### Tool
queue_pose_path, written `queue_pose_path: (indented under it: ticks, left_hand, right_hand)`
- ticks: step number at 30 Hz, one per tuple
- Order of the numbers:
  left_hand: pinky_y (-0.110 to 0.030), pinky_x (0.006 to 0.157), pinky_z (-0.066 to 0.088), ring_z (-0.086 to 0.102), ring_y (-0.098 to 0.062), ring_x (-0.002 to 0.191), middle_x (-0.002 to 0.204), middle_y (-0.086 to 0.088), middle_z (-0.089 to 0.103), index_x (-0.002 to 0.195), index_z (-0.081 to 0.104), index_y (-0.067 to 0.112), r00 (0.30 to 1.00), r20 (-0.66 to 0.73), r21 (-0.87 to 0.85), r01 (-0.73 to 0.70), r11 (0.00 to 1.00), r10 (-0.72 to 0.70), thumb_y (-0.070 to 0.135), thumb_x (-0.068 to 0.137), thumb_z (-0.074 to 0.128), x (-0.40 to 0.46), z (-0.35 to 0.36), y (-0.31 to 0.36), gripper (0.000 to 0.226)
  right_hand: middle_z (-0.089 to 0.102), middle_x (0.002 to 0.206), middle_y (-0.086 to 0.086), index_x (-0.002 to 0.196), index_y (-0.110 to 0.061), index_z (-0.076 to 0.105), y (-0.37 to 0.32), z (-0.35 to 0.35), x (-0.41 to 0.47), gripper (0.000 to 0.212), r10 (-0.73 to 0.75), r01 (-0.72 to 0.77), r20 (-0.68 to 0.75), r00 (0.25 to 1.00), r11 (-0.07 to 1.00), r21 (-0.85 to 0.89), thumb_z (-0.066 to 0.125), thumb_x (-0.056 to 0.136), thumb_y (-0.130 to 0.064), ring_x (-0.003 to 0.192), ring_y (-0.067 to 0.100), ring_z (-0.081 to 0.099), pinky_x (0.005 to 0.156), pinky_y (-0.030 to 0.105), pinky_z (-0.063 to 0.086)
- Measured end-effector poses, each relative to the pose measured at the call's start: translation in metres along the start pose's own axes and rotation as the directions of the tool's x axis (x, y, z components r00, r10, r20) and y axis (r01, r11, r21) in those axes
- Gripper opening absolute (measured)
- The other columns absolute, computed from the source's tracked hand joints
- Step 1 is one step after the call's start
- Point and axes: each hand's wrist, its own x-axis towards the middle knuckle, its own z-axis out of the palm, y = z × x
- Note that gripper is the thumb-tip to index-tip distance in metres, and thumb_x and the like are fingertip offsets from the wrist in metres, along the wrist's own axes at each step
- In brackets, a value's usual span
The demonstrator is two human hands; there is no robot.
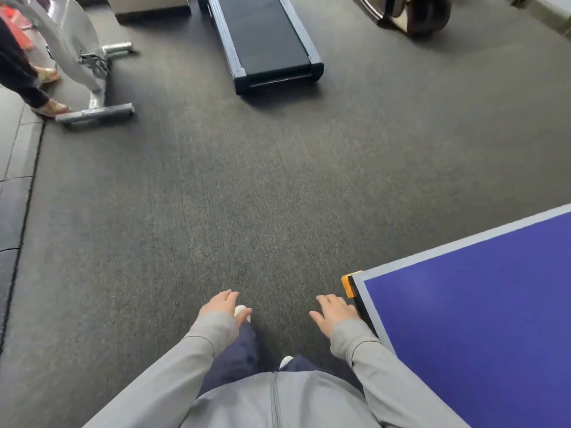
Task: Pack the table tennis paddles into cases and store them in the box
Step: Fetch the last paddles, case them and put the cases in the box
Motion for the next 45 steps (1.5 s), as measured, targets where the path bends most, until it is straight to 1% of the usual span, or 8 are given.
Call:
queue_pose_path:
  ticks: [5, 9, 14, 21, 27, 32, 37, 45]
  left_hand:
    - [-0.034, 0.108, 0.029, 0.029, -0.018, 0.139, 0.153, 0.005, 0.028, 0.142, 0.033, 0.023, 0.999, 0.036, 0.008, -0.041, 0.999, 0.041, 0.055, 0.092, 0.040, 0.079, -0.050, 0.011, 0.059]
    - [-0.033, 0.110, 0.029, 0.033, -0.021, 0.137, 0.151, 0.003, 0.030, 0.143, 0.032, 0.021, 0.996, 0.051, -0.074, -0.064, 0.995, 0.068, 0.052, 0.093, 0.043, 0.157, -0.102, 0.017, 0.060]
    - [-0.029, 0.107, 0.029, 0.038, -0.024, 0.133, 0.147, -0.007, 0.036, 0.144, 0.033, 0.014, 0.993, 0.056, -0.149, -0.096, 0.984, 0.105, 0.045, 0.094, 0.047, 0.248, -0.180, 0.028, 0.061]
    - [-0.033, 0.108, 0.032, 0.040, -0.025, 0.131, 0.146, -0.007, 0.037, 0.144, 0.031, 0.015, 0.964, 0.160, -0.050, -0.209, 0.977, 0.214, 0.047, 0.093, 0.046, 0.324, -0.235, 0.071, 0.062]
    - [-0.035, 0.111, 0.029, 0.035, -0.023, 0.135, 0.149, -0.003, 0.032, 0.144, 0.029, 0.017, 0.913, 0.248, 0.141, -0.364, 0.921, 0.323, 0.050, 0.094, 0.042, 0.375, -0.258, 0.160, 0.062]
    - [-0.035, 0.110, 0.030, 0.034, -0.020, 0.136, 0.150, 0.000, 0.030, 0.144, 0.029, 0.017, 0.884, 0.277, 0.298, -0.452, 0.841, 0.377, 0.053, 0.094, 0.040, 0.412, -0.279, 0.252, 0.062]
    - [-0.035, 0.111, 0.030, 0.034, -0.021, 0.136, 0.149, -0.001, 0.032, 0.142, 0.033, 0.017, 0.834, 0.271, 0.284, -0.546, 0.788, 0.480, 0.052, 0.092, 0.045, 0.445, -0.295, 0.355, 0.062]
    - [-0.037, 0.107, 0.033, 0.040, -0.021, 0.131, 0.144, 0.003, 0.039, 0.138, 0.039, 0.023, 0.755, 0.369, 0.337, -0.652, 0.679, 0.542, 0.056, 0.089, 0.046, 0.487, -0.308, 0.487, 0.059]
  right_hand:
    - [0.043, 0.141, 0.007, 0.141, -0.020, 0.033, -0.007, -0.042, 0.063, 0.050, 0.085, -0.086, 0.014, 0.996, 0.988, 0.125, 0.036, 0.098, -0.045, 0.132, 0.027, 0.038, 0.105, 0.043, 0.035]
    - [0.043, 0.142, 0.006, 0.141, -0.020, 0.033, -0.011, -0.078, 0.112, 0.051, 0.209, -0.215, 0.050, 0.977, 0.946, 0.244, 0.037, 0.097, -0.046, 0.133, 0.026, 0.038, 0.105, 0.043, 0.033]
    - [0.044, 0.142, 0.007, 0.140, -0.020, 0.036, -0.008, -0.138, 0.160, 0.049, 0.366, -0.352, 0.059, 0.929, 0.821, 0.450, 0.041, 0.097, -0.043, 0.133, 0.023, 0.040, 0.107, 0.035, 0.034]
    - [0.047, 0.140, 0.005, 0.139, -0.021, 0.039, 0.020, -0.180, 0.186, 0.047, 0.527, -0.480, 0.123, 0.841, 0.621, 0.620, 0.044, 0.097, -0.040, 0.129, 0.023, 0.045, 0.107, 0.034, 0.035]
    - [0.040, 0.145, 0.003, 0.142, -0.023, 0.033, 0.073, -0.199, 0.211, 0.049, 0.580, -0.574, 0.193, 0.791, 0.595, 0.562, 0.036, 0.098, -0.045, 0.135, 0.024, 0.037, 0.108, 0.037, 0.032]
    - [0.041, 0.143, 0.003, 0.140, -0.022, 0.034, 0.124, -0.238, 0.241, 0.048, 0.583, -0.572, 0.183, 0.792, 0.603, 0.556, 0.034, 0.098, -0.046, 0.134, 0.023, 0.036, 0.106, 0.039, 0.032]
    - [0.040, 0.144, 0.003, 0.140, -0.022, 0.034, 0.183, -0.286, 0.263, 0.049, 0.601, -0.547, 0.134, 0.788, 0.583, 0.601, 0.036, 0.097, -0.046, 0.134, 0.023, 0.035, 0.106, 0.040, 0.032]
    - [0.038, 0.146, 0.001, 0.141, -0.023, 0.033, 0.261, -0.330, 0.279, 0.057, 0.672, -0.599, 0.204, 0.712, 0.430, 0.676, 0.037, 0.094, -0.055, 0.136, 0.023, 0.034, 0.106, 0.042, 0.031]
